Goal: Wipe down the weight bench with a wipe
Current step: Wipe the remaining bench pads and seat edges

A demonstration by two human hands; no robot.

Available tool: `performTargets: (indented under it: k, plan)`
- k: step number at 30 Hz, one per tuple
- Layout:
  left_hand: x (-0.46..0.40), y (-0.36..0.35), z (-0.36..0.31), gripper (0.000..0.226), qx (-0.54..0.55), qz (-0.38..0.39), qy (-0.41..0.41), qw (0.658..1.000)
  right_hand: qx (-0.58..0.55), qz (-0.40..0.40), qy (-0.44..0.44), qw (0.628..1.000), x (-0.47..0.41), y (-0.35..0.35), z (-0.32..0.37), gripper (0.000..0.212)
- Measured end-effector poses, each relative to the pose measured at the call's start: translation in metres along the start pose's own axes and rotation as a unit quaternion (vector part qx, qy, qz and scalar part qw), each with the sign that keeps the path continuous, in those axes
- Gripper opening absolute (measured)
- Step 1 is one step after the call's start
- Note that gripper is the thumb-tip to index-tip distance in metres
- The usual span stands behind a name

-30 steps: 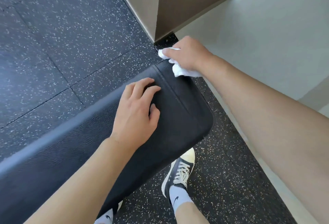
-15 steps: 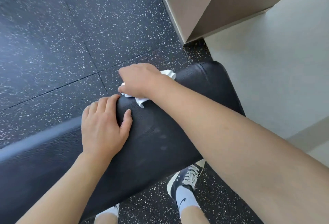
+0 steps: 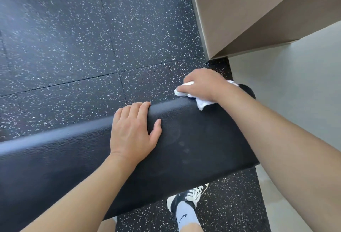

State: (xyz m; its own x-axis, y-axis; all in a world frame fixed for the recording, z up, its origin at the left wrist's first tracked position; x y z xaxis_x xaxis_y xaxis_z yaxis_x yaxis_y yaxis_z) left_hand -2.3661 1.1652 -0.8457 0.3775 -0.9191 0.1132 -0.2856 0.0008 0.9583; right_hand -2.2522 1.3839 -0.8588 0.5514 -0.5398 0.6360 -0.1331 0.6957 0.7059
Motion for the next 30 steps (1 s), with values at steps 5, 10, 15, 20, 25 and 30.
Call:
performTargets:
  k: [5, 10, 15, 20, 25, 30]
  plan:
    - [-0.002, 0.003, 0.000, 0.047, -0.009, -0.002, 0.005, 1.000, -0.007, 0.041, 0.100, 0.994, -0.021, -0.053, 0.108, 0.038]
    - [-0.002, 0.002, -0.002, 0.053, -0.021, 0.021, 0.003, 1.000, -0.013, 0.047, 0.051, 0.997, -0.015, -0.029, 0.057, 0.034]
    - [-0.001, 0.000, 0.000, 0.057, -0.019, 0.014, 0.002, 1.000, 0.015, 0.008, -0.053, 0.998, 0.007, 0.029, -0.063, 0.042]
    - [-0.002, -0.001, 0.000, 0.056, -0.015, 0.018, 0.003, 1.000, 0.046, -0.035, -0.003, 0.998, 0.003, 0.014, -0.035, 0.044]
    - [-0.003, 0.000, 0.000, 0.056, -0.011, 0.038, 0.007, 0.999, 0.023, -0.016, 0.105, 0.994, -0.007, -0.031, 0.056, 0.046]
    - [-0.003, 0.002, -0.001, 0.057, -0.006, 0.047, 0.006, 0.999, 0.033, -0.019, 0.008, 0.999, 0.004, 0.005, -0.014, 0.046]
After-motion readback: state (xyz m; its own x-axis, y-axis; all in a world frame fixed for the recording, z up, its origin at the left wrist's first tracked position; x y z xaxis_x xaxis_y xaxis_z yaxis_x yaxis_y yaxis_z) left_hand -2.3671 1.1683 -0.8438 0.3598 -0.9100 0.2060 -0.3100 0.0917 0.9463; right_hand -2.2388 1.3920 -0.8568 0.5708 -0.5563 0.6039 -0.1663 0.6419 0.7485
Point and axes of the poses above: each hand's wrist, its own x-axis away from the middle knuckle, its own y-axis out of the back of the hand, z = x × y, the point moved 7 cm from there along -x, towards the middle knuckle, and after that the axes turned 2 degrees about -x, right-handed, at the moved point
